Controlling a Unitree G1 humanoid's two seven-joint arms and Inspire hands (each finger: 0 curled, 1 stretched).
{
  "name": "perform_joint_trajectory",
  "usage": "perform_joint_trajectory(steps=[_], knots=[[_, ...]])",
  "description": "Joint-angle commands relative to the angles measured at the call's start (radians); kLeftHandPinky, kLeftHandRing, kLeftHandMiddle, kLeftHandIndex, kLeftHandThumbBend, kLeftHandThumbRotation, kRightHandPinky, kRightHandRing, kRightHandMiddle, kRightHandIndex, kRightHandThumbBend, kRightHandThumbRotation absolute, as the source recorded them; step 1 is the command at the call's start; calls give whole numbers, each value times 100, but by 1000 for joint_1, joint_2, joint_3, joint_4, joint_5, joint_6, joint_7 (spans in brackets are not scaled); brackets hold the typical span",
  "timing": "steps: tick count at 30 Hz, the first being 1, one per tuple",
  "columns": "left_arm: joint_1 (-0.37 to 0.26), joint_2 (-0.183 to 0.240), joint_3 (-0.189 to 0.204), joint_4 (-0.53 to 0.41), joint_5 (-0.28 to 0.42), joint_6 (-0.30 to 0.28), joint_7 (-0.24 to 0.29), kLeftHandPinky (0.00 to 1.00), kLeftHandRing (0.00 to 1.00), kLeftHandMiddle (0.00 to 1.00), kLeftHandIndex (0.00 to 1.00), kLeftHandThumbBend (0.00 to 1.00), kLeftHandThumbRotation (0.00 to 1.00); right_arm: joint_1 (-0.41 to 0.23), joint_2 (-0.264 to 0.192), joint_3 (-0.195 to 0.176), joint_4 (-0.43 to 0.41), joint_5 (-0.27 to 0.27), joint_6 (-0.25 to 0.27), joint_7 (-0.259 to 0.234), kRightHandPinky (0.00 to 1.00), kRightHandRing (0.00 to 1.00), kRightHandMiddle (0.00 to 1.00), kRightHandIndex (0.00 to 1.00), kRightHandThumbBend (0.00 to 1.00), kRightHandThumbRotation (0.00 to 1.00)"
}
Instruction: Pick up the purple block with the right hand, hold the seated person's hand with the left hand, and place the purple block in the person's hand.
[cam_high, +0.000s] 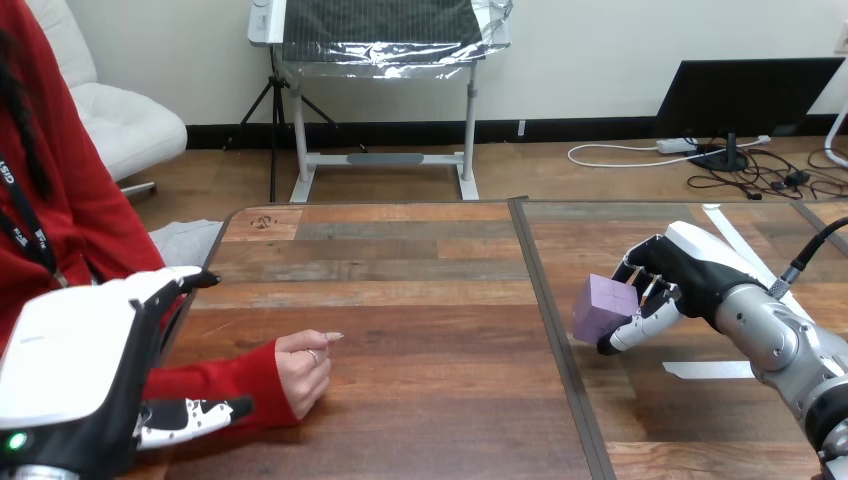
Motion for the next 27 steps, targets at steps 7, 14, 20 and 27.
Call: perform_joint_trajectory(steps=[7, 14, 20, 27], knots=[[-98, 68, -30, 72, 29, 11, 17, 66, 73, 76, 74, 100, 27, -49, -14, -14, -45, 11, 5, -16, 44, 47, 50, 49, 81, 0], [-142, 89, -54, 130, 42, 14, 17, 66, 73, 76, 74, 100, 28, -50, -15, -13, -45, 9, 8, -15, 45, 48, 51, 50, 80, 0], [-184, 110, -85, 191, 49, 23, 9, 68, 74, 76, 75, 100, 29, -51, -14, -11, -45, 8, 6, -15, 45, 47, 50, 50, 80, 0], [-226, 145, -116, 244, 50, 24, -16, 70, 75, 76, 75, 100, 30, -51, -13, -14, -46, 12, 6, -11, 44, 47, 50, 49, 80, 0]])
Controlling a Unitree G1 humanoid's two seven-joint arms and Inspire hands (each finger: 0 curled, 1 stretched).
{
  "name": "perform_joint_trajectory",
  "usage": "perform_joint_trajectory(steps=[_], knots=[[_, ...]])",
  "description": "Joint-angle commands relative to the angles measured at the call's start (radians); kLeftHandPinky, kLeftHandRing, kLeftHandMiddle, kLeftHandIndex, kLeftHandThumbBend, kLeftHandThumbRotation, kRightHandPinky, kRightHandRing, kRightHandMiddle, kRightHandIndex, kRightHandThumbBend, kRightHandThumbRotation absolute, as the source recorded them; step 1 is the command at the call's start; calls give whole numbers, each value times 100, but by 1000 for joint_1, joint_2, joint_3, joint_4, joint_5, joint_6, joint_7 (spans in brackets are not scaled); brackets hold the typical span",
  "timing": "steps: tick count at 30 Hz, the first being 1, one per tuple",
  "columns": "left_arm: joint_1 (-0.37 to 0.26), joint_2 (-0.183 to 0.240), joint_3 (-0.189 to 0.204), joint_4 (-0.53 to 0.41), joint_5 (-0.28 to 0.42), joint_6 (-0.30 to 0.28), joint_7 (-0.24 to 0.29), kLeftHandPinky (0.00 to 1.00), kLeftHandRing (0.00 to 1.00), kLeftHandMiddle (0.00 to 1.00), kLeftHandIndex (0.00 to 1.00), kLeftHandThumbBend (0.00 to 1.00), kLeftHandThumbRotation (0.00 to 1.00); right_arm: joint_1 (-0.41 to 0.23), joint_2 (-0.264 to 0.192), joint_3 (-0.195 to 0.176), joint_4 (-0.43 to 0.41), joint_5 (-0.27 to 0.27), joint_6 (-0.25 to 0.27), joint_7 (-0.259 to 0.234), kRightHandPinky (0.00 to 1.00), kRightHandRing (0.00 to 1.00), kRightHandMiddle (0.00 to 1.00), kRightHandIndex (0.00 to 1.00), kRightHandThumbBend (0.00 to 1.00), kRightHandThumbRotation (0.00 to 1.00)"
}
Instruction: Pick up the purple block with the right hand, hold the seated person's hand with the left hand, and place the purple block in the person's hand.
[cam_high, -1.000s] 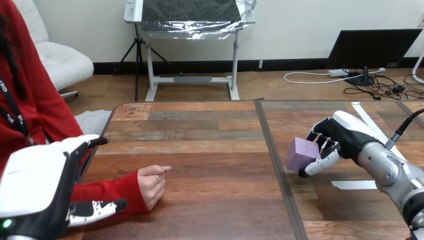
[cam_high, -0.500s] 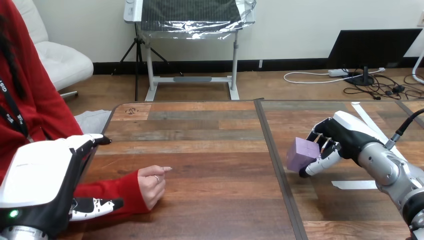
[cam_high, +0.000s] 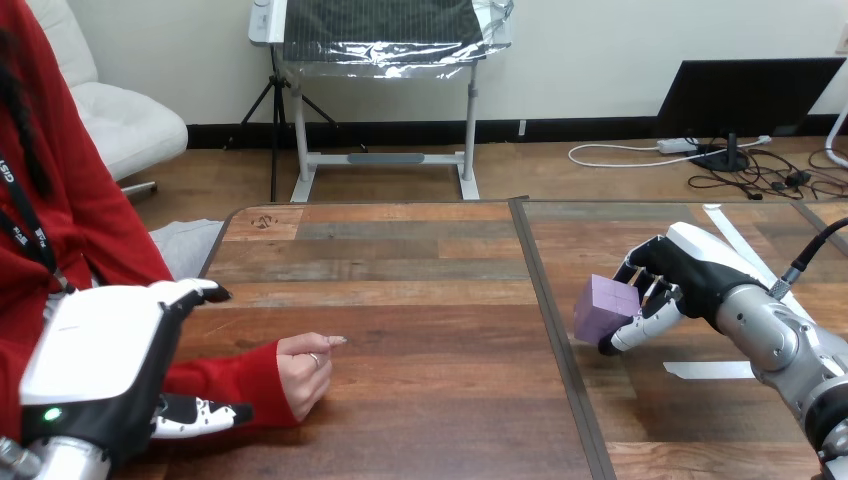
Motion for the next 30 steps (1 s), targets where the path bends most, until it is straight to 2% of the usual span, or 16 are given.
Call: perform_joint_trajectory(steps=[1, 9, 15, 18, 21, 30], knots=[[-89, 54, -36, 35, 10, 7, -15, 70, 75, 77, 75, 100, 30, -51, -13, -14, -46, 12, -4, -12, 44, 47, 50, 49, 80, 0], [-148, 86, -80, 114, -7, 5, -38, 72, 75, 77, 76, 100, 30, -50, -12, -16, -45, 13, -3, -13, 44, 46, 50, 49, 80, 0], [-182, 109, -111, 142, -5, 35, -101, 73, 77, 78, 77, 100, 31, -50, -13, -14, -45, 12, -5, -12, 44, 46, 49, 49, 80, 0], [-198, 116, -122, 160, -14, 33, -105, 73, 77, 78, 77, 100, 32, -49, -13, -12, -46, 8, -7, -21, 44, 46, 49, 49, 81, 0], [-211, 122, -132, 171, -21, 44, -129, 73, 77, 78, 77, 100, 31, -48, -14, -11, -46, 7, -12, -21, 44, 46, 49, 49, 81, 0], [-250, 133, -164, 209, -9, 75, -154, 73, 76, 77, 76, 100, 31, -46, -16, -9, -44, 5, -15, -23, 44, 47, 50, 49, 82, 0]])
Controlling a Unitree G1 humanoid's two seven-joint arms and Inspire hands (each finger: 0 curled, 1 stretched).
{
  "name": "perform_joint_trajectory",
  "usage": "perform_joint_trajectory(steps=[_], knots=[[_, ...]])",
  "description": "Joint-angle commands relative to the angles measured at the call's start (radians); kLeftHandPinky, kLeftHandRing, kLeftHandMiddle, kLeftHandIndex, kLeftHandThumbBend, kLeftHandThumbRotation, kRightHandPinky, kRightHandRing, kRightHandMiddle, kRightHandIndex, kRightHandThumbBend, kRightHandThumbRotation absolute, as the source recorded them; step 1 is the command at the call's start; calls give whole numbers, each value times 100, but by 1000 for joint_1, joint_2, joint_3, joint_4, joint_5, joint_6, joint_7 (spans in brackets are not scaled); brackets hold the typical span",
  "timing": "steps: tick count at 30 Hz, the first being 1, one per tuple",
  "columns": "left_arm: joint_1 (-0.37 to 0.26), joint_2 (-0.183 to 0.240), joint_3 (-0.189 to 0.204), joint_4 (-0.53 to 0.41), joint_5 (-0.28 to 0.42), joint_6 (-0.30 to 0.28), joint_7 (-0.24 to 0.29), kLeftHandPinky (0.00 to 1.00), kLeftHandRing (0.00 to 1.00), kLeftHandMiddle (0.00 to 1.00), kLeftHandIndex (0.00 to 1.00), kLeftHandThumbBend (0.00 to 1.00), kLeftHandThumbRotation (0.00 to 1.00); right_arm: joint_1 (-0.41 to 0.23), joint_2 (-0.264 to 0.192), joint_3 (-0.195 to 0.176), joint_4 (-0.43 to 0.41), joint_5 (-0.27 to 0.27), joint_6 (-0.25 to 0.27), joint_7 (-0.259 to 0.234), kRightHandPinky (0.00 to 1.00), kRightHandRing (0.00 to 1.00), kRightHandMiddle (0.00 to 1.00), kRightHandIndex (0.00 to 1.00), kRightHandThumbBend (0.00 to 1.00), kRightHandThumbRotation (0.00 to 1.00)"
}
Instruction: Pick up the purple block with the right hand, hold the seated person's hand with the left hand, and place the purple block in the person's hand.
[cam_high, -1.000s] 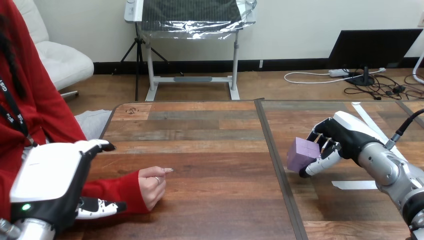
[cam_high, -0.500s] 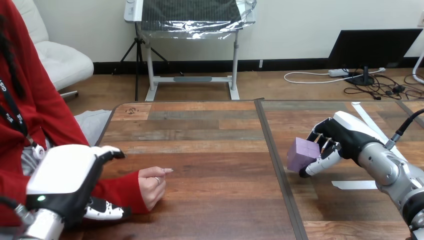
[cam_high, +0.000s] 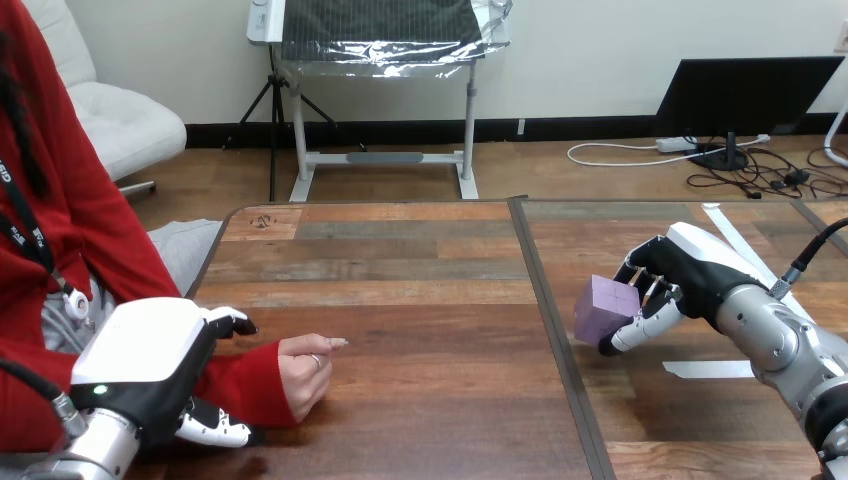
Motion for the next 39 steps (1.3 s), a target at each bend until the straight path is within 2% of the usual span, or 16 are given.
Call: perform_joint_trajectory(steps=[1, 12, 30, 39], knots=[[-83, 39, -19, 19, -1, 18, -7, 73, 76, 77, 76, 100, 31, -46, -16, -10, -44, 6, -14, -23, 44, 47, 50, 49, 82, 0], [-123, 54, -57, 73, 7, 50, -6, 73, 77, 78, 77, 100, 31, -46, -15, -12, -44, 8, -9, -22, 45, 47, 50, 49, 81, 0], [-195, 75, -116, 155, 11, 103, -62, 78, 81, 81, 80, 100, 27, -48, -13, -20, -44, 17, -10, -16, 43, 46, 49, 49, 81, 0], [-234, 83, -139, 217, -3, 94, -48, 78, 80, 81, 79, 100, 23, -47, -14, -20, -44, 17, -16, -17, 43, 46, 49, 48, 81, 0]])
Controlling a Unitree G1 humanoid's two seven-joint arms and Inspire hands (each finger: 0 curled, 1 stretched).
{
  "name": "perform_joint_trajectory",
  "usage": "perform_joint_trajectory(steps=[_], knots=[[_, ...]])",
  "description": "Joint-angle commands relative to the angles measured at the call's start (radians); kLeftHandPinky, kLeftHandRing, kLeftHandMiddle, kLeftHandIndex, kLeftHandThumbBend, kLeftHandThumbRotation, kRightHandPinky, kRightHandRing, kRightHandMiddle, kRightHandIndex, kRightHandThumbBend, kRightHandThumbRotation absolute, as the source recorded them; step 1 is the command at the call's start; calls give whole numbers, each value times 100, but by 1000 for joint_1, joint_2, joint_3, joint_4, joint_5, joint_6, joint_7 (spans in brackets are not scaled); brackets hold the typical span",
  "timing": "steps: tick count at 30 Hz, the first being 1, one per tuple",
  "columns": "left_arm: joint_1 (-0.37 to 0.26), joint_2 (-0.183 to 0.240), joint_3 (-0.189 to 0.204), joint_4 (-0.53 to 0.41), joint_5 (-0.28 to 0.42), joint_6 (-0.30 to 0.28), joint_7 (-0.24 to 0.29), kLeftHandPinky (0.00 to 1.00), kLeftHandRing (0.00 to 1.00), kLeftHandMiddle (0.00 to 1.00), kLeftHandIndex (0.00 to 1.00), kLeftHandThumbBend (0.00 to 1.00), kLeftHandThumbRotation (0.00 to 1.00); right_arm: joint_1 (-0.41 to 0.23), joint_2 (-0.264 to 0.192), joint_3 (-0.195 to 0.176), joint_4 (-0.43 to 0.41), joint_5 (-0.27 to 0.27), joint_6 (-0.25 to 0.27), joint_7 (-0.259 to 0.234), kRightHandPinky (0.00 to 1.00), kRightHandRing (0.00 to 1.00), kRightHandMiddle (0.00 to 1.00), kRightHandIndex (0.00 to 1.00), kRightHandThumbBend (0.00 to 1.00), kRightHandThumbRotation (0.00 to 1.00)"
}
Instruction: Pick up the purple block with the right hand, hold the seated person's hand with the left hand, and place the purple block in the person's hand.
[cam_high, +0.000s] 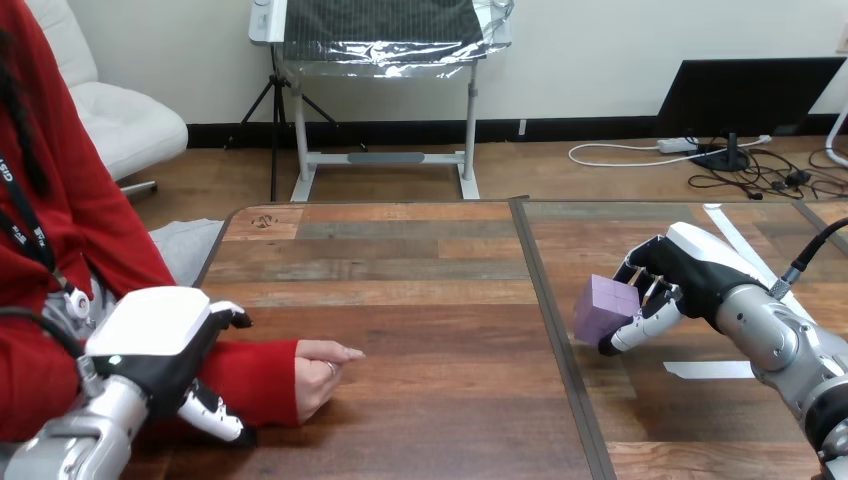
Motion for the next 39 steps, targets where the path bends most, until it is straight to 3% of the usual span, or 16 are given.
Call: perform_joint_trajectory(steps=[1, 13, 22, 30, 33, 36, 39], knots=[[-72, 24, -22, 66, -6, 8, 9, 78, 80, 81, 79, 100, 23, -47, -13, -22, -44, 19, -17, -17, 43, 45, 48, 48, 81, 0], [-105, 10, -37, 112, -42, 23, 21, 73, 78, 79, 78, 98, 19, -47, -13, -25, -48, 22, -17, -20, 42, 44, 47, 47, 82, 0], [-112, 3, -40, 116, -91, 5, 28, 59, 67, 71, 70, 95, 10, -48, -15, -23, -49, 20, -19, -17, 42, 45, 47, 47, 81, 0], [-128, -1, -55, 157, -126, -19, 41, 53, 60, 64, 64, 93, 4, -46, -18, -20, -51, 16, -31, -24, 41, 44, 47, 47, 82, 0], [-135, -4, -65, 155, -126, 7, 15, 52, 59, 64, 63, 91, 3, -47, -18, -19, -52, 16, -28, -24, 41, 44, 47, 47, 82, 0], [-137, -2, -73, 167, -126, -11, 40, 51, 59, 63, 62, 91, 2, -48, -19, -19, -51, 16, -25, -20, 41, 44, 47, 47, 82, 0], [-140, -6, -79, 163, -127, 10, 22, 51, 58, 62, 61, 91, 1, -47, -20, -17, -52, 13, -31, -24, 41, 44, 47, 47, 82, 0]])
